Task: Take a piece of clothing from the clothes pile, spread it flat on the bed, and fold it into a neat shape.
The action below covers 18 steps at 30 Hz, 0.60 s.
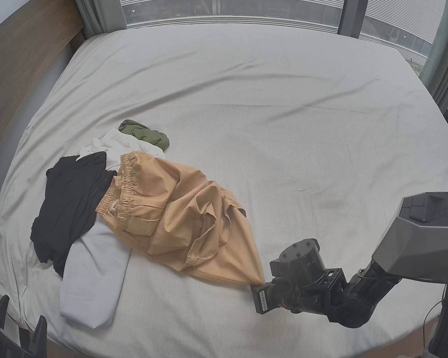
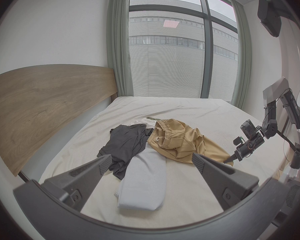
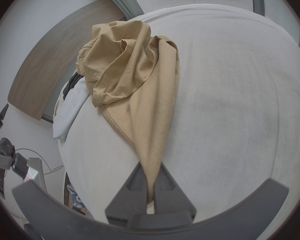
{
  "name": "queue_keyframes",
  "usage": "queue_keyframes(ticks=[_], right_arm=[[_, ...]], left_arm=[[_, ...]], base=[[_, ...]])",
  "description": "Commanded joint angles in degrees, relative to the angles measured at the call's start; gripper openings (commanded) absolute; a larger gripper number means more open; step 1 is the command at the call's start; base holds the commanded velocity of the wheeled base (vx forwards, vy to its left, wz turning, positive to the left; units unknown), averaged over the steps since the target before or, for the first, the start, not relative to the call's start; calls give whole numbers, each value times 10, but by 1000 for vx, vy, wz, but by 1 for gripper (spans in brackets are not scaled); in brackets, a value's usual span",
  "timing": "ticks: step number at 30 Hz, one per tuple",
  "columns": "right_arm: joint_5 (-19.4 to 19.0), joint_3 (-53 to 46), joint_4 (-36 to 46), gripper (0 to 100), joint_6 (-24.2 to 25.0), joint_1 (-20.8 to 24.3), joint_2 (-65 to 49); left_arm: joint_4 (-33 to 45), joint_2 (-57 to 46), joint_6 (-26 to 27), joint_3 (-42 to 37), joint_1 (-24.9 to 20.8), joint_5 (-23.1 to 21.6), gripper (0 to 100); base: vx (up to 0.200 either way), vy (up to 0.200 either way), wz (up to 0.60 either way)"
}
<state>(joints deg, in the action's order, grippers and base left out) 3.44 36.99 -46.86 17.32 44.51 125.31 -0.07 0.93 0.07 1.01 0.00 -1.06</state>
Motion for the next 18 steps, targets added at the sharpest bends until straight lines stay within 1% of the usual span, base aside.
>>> queue_keyframes(ticks=[1, 5, 10, 18], right_arm=[[0, -35, -14, 0, 0, 0, -3], [0, -61, -31, 0, 0, 0, -6], [0, -121, -75, 0, -1, 1, -16], [0, -188, -111, 0, 0, 7, -26]], left_arm=[[0, -9, 0, -10, 0, 0, 100], [0, -9, 0, -10, 0, 0, 100], [0, -9, 0, -10, 0, 0, 100], [0, -9, -1, -10, 0, 0, 100]], base=[[0, 0, 0], [0, 0, 0], [0, 0, 0], [0, 0, 0]])
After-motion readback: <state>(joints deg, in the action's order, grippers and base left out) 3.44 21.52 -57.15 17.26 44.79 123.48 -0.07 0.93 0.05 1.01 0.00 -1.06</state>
